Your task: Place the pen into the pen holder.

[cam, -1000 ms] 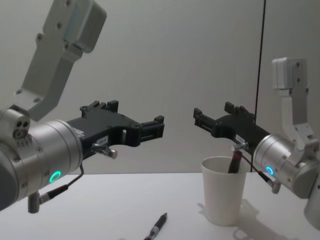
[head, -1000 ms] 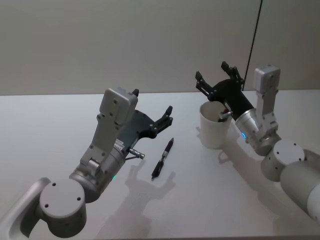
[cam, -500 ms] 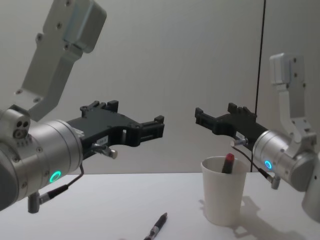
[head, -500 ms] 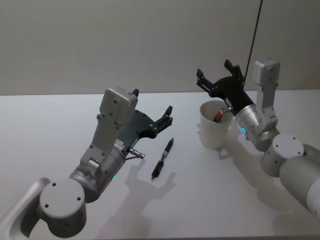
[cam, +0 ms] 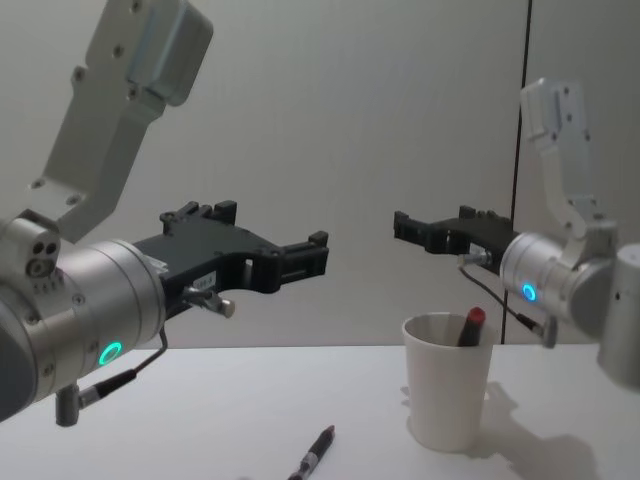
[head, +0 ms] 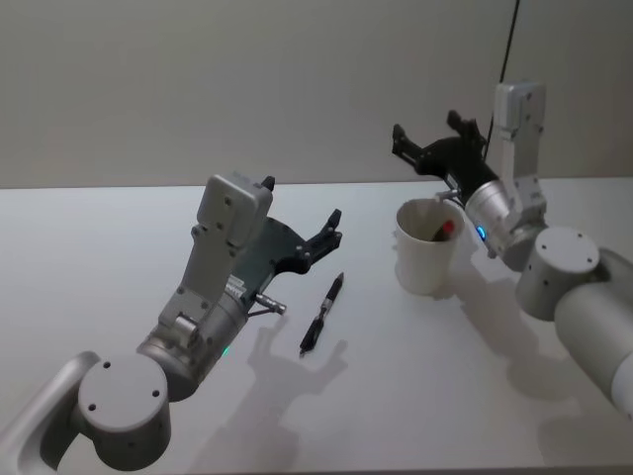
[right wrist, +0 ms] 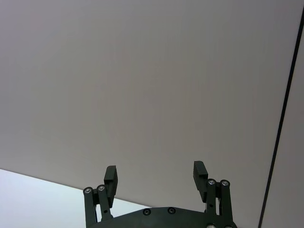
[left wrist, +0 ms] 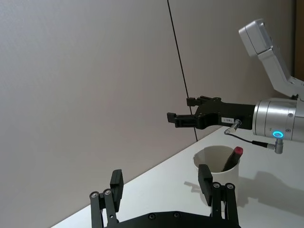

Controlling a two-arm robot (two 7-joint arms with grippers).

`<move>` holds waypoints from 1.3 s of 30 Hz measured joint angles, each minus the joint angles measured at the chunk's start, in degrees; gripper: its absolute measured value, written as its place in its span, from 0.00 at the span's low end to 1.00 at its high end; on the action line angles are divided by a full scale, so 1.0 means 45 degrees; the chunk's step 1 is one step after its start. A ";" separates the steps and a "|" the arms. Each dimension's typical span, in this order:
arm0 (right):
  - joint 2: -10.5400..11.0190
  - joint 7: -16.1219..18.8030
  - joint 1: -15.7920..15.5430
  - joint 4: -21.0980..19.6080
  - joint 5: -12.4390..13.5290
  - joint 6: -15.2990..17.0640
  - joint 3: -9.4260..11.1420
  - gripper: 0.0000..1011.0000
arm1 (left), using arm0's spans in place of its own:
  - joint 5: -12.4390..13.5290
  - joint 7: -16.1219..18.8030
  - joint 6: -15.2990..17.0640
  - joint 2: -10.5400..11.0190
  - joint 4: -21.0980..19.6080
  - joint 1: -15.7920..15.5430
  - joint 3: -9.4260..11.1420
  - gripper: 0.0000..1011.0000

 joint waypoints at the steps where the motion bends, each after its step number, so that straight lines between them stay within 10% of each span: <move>1: 0.0000 0.0000 0.0000 0.0000 0.0000 0.0000 0.0000 0.99 | 0.0000 0.0000 0.0000 0.0000 0.0000 0.0000 0.0000 0.99; 15: 0.0908 -0.0902 -0.2639 -0.6193 -0.0131 0.4056 0.0157 0.99 | 0.0000 0.0000 0.0001 0.0000 0.0000 0.0000 0.0001 0.99; 39: 0.2320 -0.2264 -0.6240 -1.1761 0.0664 0.6234 0.0894 0.99 | 0.0000 0.0000 0.0000 -0.0001 0.0000 0.0000 0.0001 0.99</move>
